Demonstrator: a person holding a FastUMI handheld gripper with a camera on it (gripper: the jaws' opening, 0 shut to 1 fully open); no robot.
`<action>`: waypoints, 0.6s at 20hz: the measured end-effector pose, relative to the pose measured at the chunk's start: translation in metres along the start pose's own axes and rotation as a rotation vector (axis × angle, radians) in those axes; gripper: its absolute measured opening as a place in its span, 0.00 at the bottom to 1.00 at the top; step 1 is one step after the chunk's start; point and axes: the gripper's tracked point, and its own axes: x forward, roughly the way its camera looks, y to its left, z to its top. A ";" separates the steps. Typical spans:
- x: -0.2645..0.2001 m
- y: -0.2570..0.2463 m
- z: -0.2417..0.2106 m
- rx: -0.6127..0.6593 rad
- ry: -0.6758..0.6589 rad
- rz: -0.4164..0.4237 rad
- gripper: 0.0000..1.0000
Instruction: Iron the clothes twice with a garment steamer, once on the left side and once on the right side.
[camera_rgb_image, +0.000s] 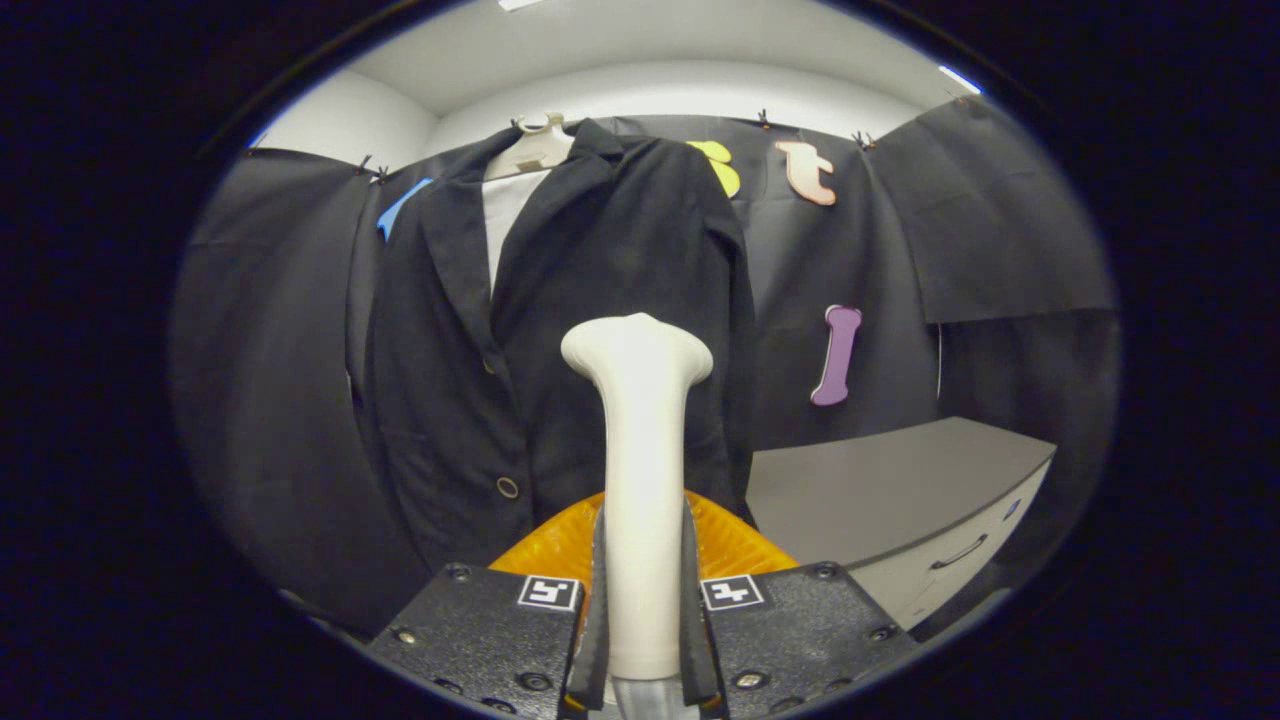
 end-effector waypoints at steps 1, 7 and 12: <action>-0.002 0.001 -0.012 -0.010 0.016 -0.006 0.31; -0.005 0.007 -0.050 -0.040 0.055 -0.017 0.31; -0.024 0.014 -0.091 -0.082 0.080 -0.007 0.31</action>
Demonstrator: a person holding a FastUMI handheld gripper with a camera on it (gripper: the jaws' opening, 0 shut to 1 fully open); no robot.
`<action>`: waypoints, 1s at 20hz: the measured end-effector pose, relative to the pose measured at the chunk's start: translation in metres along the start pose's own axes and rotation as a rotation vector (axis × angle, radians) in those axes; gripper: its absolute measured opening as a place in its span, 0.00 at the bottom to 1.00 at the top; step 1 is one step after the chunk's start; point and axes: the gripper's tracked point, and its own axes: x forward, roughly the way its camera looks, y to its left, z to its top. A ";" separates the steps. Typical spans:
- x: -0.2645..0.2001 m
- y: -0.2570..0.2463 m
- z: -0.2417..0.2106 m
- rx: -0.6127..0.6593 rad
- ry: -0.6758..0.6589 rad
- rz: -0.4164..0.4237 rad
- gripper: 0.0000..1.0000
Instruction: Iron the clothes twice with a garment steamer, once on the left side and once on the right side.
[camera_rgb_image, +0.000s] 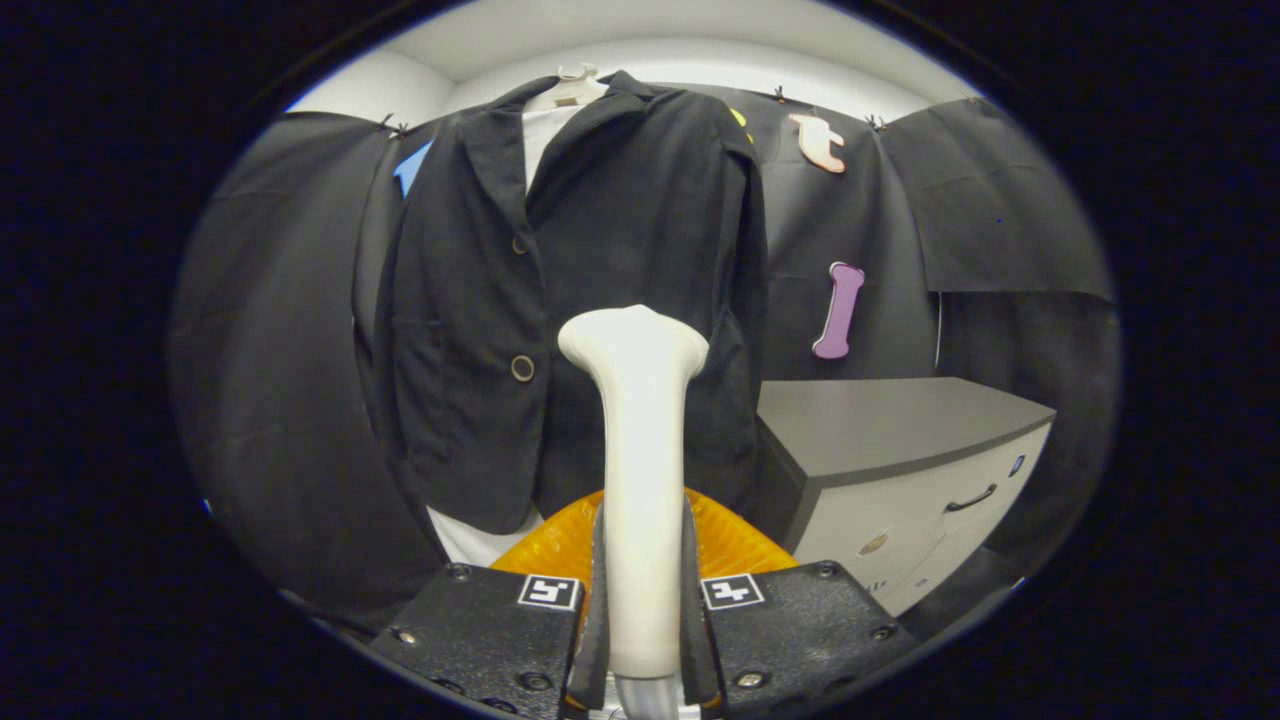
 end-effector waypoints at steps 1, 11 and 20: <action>-0.001 0.002 -0.016 0.003 0.027 0.003 0.31; 0.009 0.002 -0.123 -0.027 0.256 0.019 0.31; 0.000 0.002 -0.159 -0.125 0.330 0.076 0.31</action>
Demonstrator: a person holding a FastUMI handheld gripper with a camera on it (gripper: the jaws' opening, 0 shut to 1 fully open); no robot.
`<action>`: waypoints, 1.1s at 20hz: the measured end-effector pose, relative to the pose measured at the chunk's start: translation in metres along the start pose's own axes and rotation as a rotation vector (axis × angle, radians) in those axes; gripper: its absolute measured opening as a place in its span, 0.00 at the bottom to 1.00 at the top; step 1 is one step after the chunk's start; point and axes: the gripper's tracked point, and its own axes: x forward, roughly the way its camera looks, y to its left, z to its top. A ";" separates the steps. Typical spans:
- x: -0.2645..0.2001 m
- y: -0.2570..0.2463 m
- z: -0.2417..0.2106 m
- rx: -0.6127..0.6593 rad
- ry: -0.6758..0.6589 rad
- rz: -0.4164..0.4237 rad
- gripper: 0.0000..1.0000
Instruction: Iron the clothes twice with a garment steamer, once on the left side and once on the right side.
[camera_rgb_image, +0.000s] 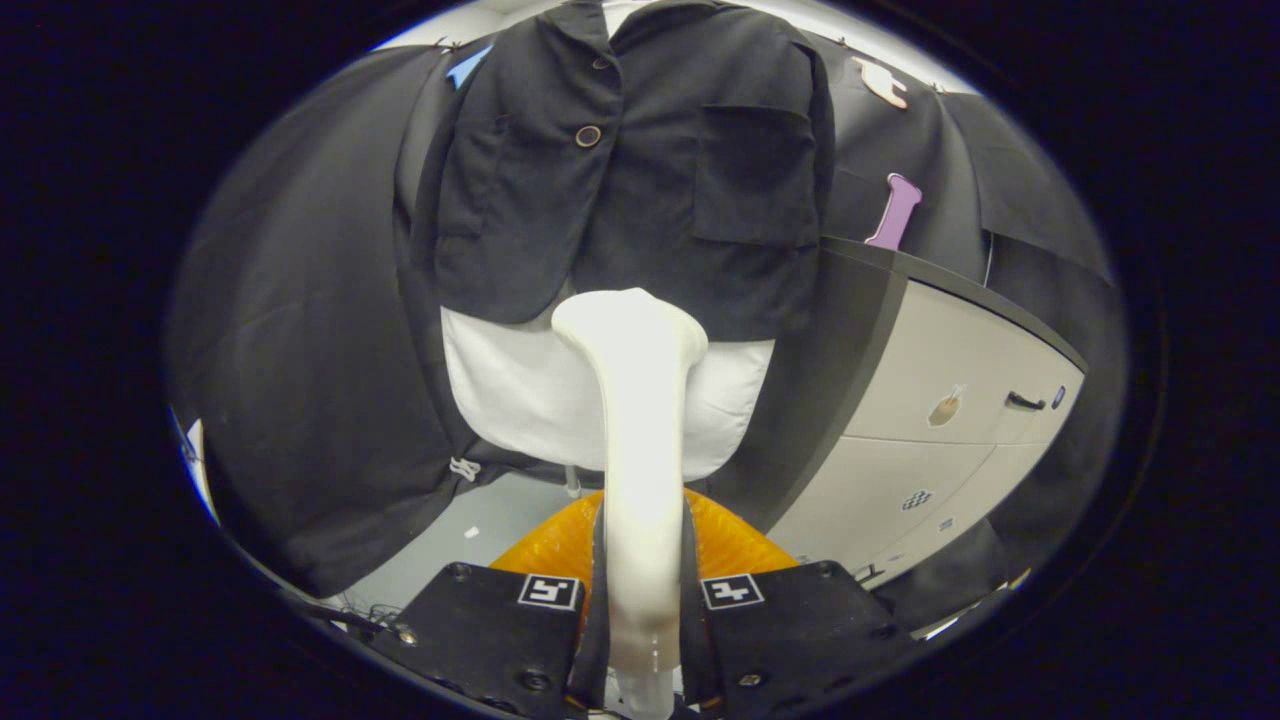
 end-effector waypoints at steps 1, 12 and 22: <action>-0.003 0.000 0.000 0.002 -0.004 0.001 0.31; -0.119 0.056 0.211 0.032 -0.468 0.097 0.31; -0.166 0.097 0.420 -0.036 -0.830 0.018 0.31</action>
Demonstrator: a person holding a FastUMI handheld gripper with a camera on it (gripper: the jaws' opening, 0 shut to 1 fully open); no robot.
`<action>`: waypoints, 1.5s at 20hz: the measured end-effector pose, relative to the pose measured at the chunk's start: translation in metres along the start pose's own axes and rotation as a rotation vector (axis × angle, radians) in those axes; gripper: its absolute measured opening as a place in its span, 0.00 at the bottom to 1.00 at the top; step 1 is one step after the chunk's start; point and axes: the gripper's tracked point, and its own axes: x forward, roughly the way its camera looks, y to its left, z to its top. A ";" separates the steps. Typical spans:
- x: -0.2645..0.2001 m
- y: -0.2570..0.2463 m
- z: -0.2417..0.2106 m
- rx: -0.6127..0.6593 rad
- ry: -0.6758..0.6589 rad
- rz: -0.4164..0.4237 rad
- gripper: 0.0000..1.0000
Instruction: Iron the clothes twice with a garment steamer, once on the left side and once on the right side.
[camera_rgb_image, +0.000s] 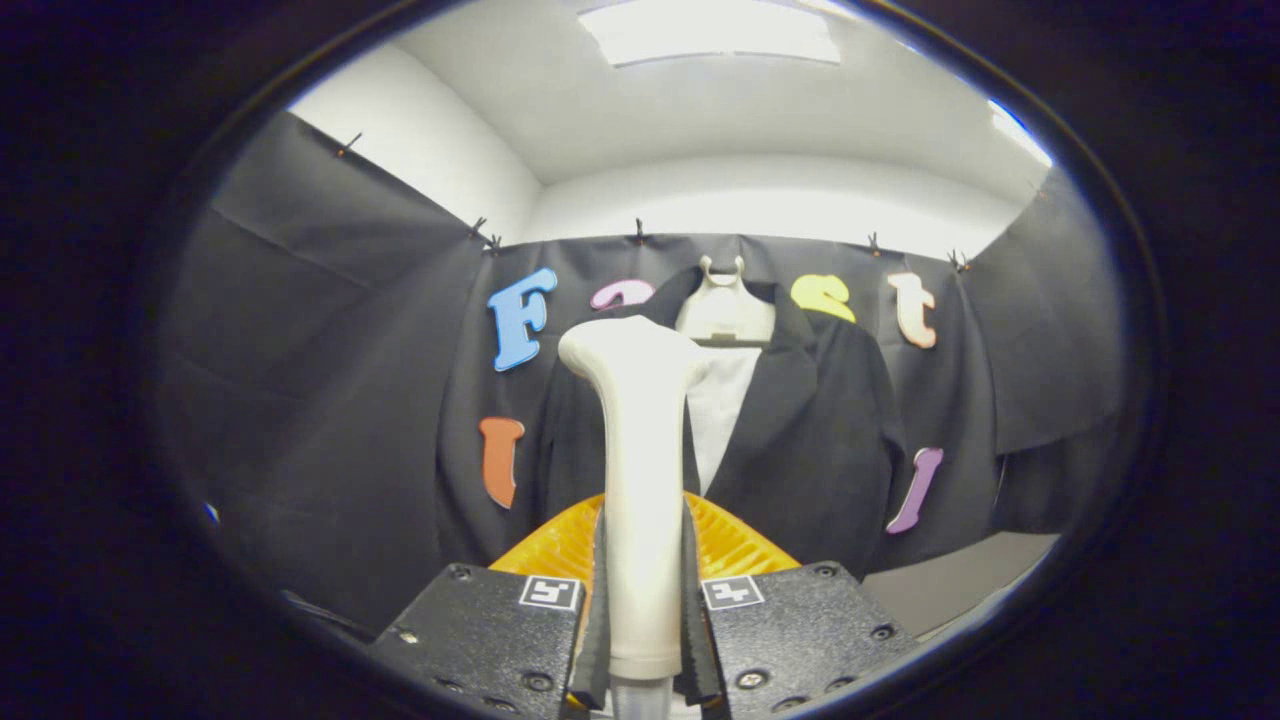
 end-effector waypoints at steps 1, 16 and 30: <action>0.015 0.005 0.011 -0.013 -0.024 -0.005 0.31; 0.079 0.021 -0.015 -0.105 -0.001 0.030 0.31; 0.016 -0.002 -0.107 -0.042 0.183 -0.034 0.31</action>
